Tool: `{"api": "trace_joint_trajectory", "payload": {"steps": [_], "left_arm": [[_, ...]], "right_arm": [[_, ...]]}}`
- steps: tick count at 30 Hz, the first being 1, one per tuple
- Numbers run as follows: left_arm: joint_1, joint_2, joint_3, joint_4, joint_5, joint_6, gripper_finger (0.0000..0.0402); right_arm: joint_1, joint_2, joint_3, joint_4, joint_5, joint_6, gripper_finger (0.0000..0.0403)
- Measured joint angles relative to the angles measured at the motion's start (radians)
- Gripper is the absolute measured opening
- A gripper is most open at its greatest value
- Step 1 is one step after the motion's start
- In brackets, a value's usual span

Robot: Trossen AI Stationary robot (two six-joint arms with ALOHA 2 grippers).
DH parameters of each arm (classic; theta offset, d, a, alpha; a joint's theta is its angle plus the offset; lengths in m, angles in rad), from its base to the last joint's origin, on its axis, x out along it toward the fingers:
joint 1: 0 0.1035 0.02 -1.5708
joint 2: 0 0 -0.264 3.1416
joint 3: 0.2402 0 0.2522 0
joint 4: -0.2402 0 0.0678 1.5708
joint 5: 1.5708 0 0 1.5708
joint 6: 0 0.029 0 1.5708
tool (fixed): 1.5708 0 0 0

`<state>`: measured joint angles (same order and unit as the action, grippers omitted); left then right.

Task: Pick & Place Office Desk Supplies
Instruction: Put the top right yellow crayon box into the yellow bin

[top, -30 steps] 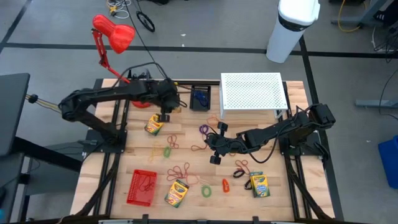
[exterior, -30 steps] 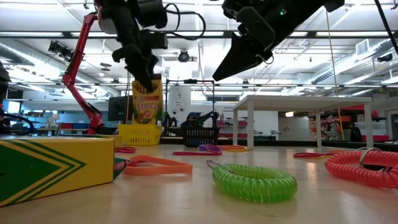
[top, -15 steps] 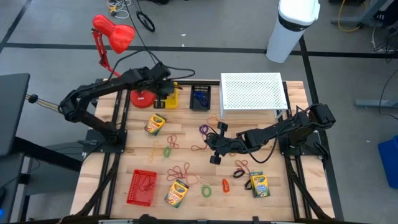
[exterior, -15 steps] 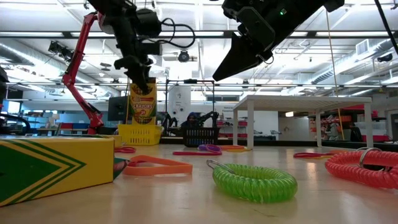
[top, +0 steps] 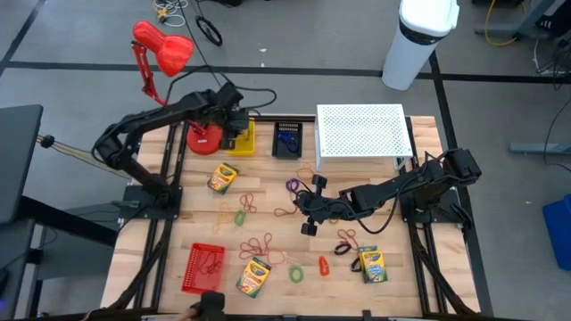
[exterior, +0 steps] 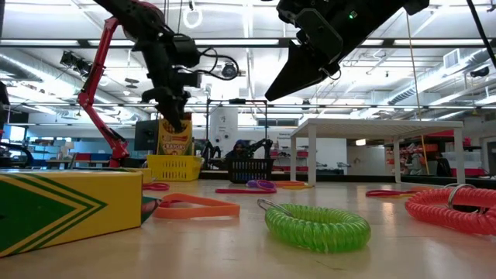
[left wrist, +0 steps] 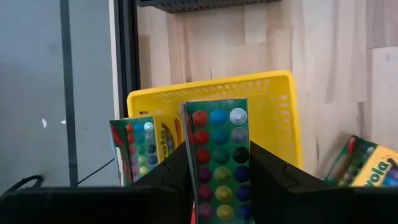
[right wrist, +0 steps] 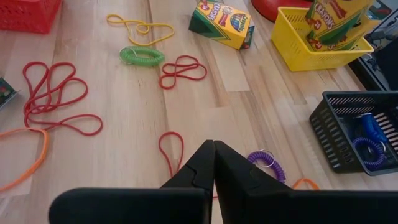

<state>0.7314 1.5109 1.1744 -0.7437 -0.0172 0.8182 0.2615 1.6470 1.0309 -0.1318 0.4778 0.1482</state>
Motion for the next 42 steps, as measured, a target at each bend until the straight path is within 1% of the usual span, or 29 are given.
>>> {"api": "trace_joint_trajectory", "payload": {"steps": [3,11,19,25,37,42], "left_arm": [[0.013,0.028,0.000,0.005,0.020,-0.001,0.0114],[0.029,0.096,0.000,0.014,0.024,0.013,0.0114],[0.029,0.100,0.000,0.023,0.023,0.037,0.0114],[0.030,0.100,0.000,0.023,0.044,0.039,0.0115],[0.056,0.100,0.000,0.042,0.045,0.031,0.0115],[0.061,0.100,-0.026,0.068,0.044,0.031,0.0115]], "right_arm": [[0.000,0.000,0.000,0.000,0.000,0.000,0.0019],[0.000,0.000,0.000,-0.001,0.000,-0.003,0.0019],[0.000,0.000,0.000,-0.001,0.000,-0.006,0.0019],[0.000,0.000,0.000,-0.001,0.000,-0.006,0.0019],[0.000,0.000,0.000,0.000,0.000,-0.006,0.0019],[0.000,0.000,0.000,0.000,-0.001,-0.005,0.0019]]}}
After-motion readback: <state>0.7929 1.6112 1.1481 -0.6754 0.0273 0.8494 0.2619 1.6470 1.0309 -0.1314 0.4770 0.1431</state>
